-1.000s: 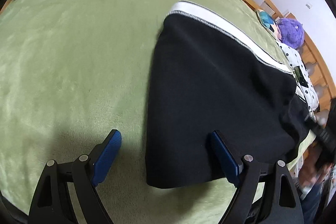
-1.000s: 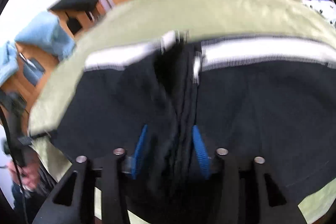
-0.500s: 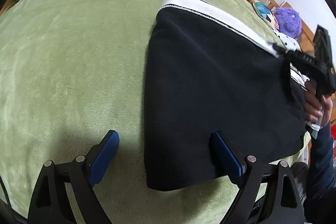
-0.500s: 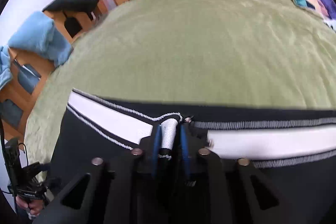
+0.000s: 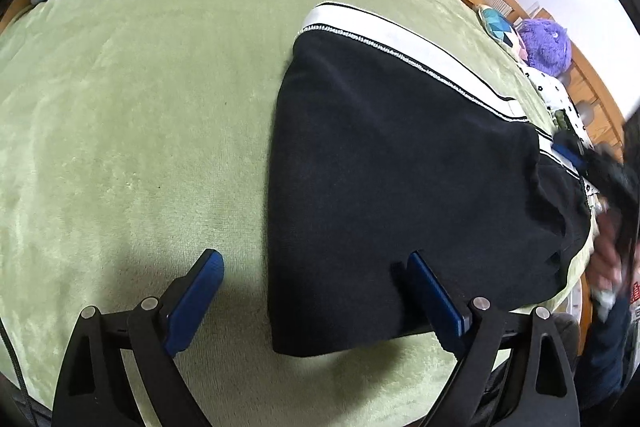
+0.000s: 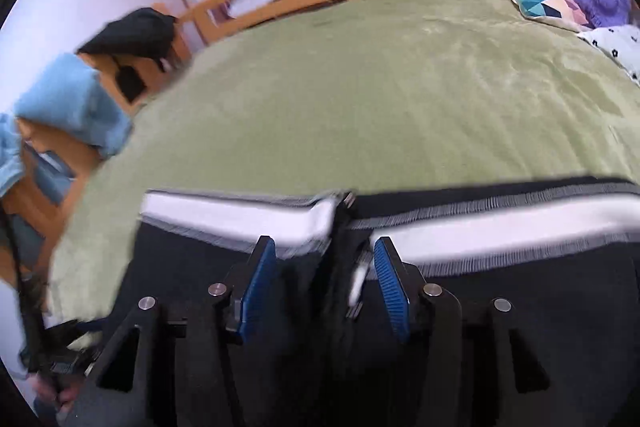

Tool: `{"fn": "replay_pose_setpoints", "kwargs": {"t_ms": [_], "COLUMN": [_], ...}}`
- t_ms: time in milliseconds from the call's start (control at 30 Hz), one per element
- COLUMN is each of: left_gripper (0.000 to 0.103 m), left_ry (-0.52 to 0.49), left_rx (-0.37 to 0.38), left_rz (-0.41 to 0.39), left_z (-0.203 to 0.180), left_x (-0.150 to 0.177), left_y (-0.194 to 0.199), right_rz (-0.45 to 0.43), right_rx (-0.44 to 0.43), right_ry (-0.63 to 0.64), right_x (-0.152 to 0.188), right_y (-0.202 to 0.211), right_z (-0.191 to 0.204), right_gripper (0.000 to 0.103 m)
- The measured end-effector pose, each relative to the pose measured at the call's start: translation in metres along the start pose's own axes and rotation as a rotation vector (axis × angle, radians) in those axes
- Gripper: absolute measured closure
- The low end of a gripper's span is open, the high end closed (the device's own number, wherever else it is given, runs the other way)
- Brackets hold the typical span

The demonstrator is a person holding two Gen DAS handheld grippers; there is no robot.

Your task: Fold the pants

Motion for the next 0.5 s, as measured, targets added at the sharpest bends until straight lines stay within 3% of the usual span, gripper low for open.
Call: {"fn": "replay_pose_setpoints", "kwargs": {"t_ms": [200,233,267,300,367,500], "left_gripper": [0.011,0.011,0.011,0.011,0.011,0.011], "left_ry": [0.020,0.028,0.035,0.042,0.047,0.052], "left_rx": [0.039,0.052,0.059,0.060,0.050,0.055], "left_rz": [-0.001,-0.005,-0.005,-0.001,0.009,-0.007], "left_z": [-0.001,-0.002,-0.003,-0.003,-0.003,-0.008], "left_x": [0.010,0.010,0.010,0.011,0.015,0.017], "left_y": [0.003,0.003,0.002,0.001,-0.001,0.005], "right_rz": [0.096,0.111,0.101,0.075,0.055,0.000], "right_rx": [-0.008,-0.003,0.035,0.079,0.052,-0.090], "right_ry": [0.049,0.058,0.079,0.106,0.064,-0.043], "right_x": [0.072,0.080,0.084,0.085,0.082,0.077], "right_y": [0.014,0.012,0.009,0.009,0.016,0.055], "right_z": [0.011,0.012,0.011,0.010,0.010,0.005], "right_gripper": [0.053,0.063,0.085,0.088,0.090,0.091]}}
Point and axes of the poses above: each gripper's, at about its wrist camera, not at the fingertips, and y roughly against the way its jaws point, z to its left, x to its underside, the point moved 9 cm from there along -y, roughly the way its jaws point, and after that the axes turned 14 degrees about -y, right-handed, at the moved point
